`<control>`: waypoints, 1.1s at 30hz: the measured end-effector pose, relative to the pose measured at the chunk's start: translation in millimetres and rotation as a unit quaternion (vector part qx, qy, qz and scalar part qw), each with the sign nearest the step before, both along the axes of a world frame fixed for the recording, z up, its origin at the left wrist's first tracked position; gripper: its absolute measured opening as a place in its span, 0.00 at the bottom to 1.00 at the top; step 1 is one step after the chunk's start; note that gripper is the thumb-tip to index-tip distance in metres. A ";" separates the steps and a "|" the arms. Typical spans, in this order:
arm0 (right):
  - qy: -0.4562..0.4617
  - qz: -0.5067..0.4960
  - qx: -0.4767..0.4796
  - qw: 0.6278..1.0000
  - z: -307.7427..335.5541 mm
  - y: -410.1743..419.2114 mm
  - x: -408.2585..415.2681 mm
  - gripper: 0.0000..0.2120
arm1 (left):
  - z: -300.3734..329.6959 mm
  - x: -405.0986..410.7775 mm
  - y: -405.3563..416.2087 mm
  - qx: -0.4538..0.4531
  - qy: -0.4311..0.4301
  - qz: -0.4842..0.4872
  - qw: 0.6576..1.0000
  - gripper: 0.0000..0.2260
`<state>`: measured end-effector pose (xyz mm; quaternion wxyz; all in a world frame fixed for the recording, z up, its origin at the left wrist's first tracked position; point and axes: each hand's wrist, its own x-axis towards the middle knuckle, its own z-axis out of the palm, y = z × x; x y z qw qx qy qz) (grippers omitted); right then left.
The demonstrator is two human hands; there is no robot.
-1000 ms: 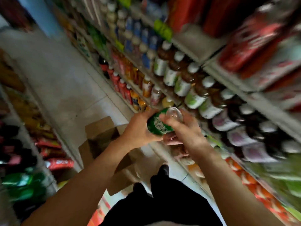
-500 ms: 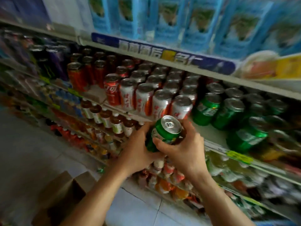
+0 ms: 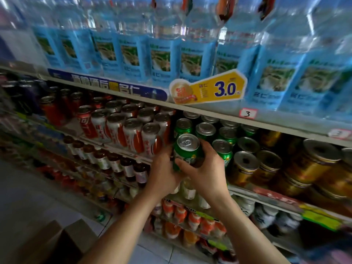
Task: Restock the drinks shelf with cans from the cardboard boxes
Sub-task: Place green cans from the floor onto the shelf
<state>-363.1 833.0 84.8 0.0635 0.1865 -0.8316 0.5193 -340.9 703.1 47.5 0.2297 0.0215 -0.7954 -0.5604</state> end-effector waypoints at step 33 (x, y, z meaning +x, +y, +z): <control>-0.004 -0.039 0.075 0.996 -53.3 -3.8 11.2 0.30 | -20.3 -43.3 -31.5 -0.175 -0.149 -0.023 0.973 0.39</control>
